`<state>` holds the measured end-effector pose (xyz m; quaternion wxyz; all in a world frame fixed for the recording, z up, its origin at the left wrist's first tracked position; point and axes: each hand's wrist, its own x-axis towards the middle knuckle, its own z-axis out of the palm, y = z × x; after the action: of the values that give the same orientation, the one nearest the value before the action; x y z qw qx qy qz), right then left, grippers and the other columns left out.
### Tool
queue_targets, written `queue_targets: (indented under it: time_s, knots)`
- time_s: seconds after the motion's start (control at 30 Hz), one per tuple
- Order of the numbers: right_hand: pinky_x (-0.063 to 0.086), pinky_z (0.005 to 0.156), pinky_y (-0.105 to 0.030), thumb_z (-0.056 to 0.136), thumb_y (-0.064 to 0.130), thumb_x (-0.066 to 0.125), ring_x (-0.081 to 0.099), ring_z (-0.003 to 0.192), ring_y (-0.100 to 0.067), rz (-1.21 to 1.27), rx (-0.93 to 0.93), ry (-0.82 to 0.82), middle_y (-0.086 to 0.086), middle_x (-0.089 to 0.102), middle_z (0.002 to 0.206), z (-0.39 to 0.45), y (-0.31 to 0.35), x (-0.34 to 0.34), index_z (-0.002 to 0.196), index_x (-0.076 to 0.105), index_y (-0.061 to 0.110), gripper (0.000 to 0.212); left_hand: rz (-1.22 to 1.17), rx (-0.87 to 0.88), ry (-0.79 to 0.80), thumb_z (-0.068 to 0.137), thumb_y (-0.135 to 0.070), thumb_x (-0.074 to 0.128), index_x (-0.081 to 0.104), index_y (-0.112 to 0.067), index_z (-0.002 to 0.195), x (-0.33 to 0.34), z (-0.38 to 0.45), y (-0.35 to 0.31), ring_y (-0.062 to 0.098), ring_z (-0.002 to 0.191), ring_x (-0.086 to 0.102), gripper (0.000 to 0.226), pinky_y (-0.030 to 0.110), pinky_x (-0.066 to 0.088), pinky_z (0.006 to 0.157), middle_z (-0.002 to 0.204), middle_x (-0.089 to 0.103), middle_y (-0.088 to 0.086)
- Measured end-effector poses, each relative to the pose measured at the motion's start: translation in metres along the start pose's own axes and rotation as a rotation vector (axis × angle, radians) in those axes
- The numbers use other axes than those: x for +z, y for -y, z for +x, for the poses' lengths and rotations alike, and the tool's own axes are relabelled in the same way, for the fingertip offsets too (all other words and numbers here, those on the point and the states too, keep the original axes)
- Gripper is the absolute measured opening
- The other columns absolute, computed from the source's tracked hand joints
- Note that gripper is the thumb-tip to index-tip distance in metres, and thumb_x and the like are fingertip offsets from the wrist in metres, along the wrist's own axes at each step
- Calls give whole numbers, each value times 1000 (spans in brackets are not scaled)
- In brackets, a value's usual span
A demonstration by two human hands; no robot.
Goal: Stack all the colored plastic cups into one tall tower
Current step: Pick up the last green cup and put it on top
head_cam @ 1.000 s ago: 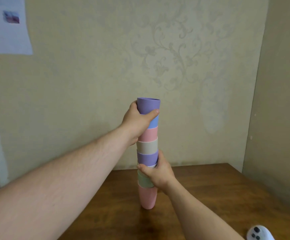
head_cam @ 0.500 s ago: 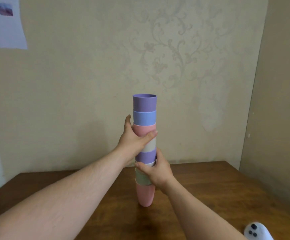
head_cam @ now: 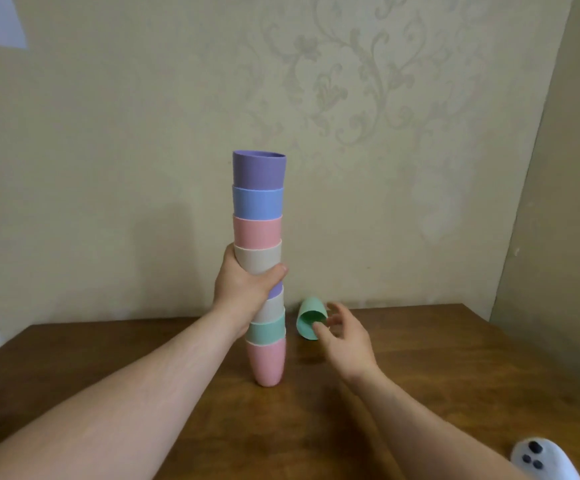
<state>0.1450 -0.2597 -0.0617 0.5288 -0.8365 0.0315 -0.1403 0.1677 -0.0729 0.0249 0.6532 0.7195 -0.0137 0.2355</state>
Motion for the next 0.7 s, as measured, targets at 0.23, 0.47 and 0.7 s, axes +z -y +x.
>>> queue_targets:
  time_s: [0.23, 0.47, 0.7]
  knots:
    - [36, 128, -61, 95, 14, 71, 26, 160, -47, -755, -83, 265, -1, 1, 182, 72, 7, 18, 169, 23, 48, 94, -12, 12, 8, 56, -50, 87, 62, -33, 114, -2, 18, 14, 18, 90, 79, 65, 49, 67, 88, 103, 80, -7]
    - [47, 119, -53, 92, 33, 75, 52, 140, -49, -857, -104, 350, 1, -3, 182, 83, -27, 52, 164, 34, 47, 85, -30, 95, 115, 63, -51, 86, 64, -31, 117, 0, 16, 23, 19, 95, 80, 62, 50, 65, 90, 104, 82, -7]
    - [60, 101, -46, 84, 11, 79, 66, 123, -43, -700, -4, 200, -8, 32, 157, 57, -13, 17, 148, 42, 38, 79, 1, 71, 144, 63, -54, 87, 62, -38, 114, -5, 3, 16, 15, 96, 79, 59, 50, 65, 92, 104, 81, -12]
